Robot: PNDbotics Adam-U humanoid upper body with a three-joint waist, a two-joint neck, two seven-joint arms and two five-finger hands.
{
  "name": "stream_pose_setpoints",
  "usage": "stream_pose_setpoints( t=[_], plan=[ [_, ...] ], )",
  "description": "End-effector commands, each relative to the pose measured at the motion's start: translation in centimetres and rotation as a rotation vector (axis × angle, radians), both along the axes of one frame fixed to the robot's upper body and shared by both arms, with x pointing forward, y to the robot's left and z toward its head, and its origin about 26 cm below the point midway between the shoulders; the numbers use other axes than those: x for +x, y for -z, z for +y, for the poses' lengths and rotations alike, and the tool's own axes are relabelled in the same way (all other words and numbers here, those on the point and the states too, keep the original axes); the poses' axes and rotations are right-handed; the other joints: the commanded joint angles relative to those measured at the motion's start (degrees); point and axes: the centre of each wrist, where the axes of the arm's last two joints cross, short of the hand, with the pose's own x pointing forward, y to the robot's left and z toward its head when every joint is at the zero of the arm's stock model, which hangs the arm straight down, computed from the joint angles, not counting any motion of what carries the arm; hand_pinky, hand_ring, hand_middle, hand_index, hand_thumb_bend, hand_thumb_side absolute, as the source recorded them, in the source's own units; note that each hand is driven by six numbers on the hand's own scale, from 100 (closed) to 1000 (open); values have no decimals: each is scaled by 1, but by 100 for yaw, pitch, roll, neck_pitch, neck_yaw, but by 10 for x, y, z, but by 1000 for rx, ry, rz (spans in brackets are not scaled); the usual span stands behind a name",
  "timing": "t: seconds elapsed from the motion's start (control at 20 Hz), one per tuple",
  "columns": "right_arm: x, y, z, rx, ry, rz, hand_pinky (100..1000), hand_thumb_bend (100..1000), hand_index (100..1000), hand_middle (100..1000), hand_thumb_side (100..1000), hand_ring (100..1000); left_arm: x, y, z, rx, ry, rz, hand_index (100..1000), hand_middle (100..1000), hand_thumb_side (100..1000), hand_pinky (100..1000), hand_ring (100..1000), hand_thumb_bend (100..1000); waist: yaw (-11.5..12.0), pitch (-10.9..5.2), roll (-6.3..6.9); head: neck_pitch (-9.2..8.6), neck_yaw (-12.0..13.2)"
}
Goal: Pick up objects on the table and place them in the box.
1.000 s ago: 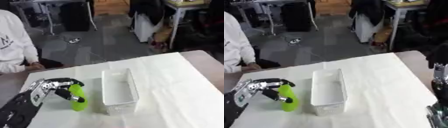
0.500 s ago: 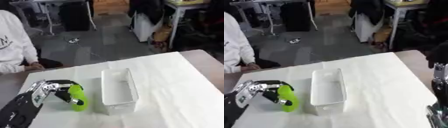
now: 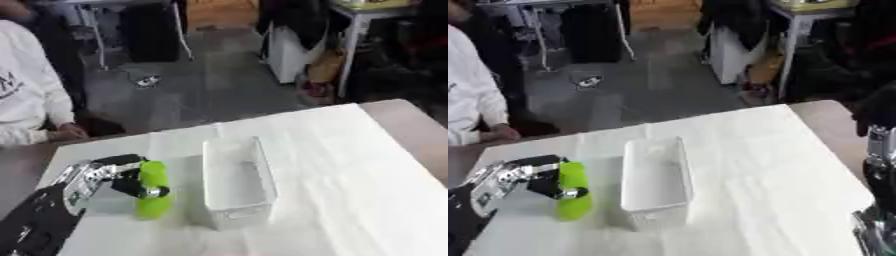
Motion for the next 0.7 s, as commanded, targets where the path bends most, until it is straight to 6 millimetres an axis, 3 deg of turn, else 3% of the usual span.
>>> stream_pose_setpoints(
  t=[0.05,0.25,0.7],
  plan=[
    [-2,-9,3,2,-13,-35,114,372,314,299,472,300,3,-15,4,3,-6,-63,360,135,754,100,100,100,11,-64,-18,20,34],
    [-2,-9,2,1,-12,-34,114,372,314,299,472,300,2,-18,4,-2,5,-98,310,100,743,100,100,100,22,-68,-19,22,35],
    [-2,-8,1,-1,-6,-31,114,371,314,299,472,300,2,-35,5,-62,2,-152,306,100,731,100,100,100,60,-82,-21,26,14]
  ],
)
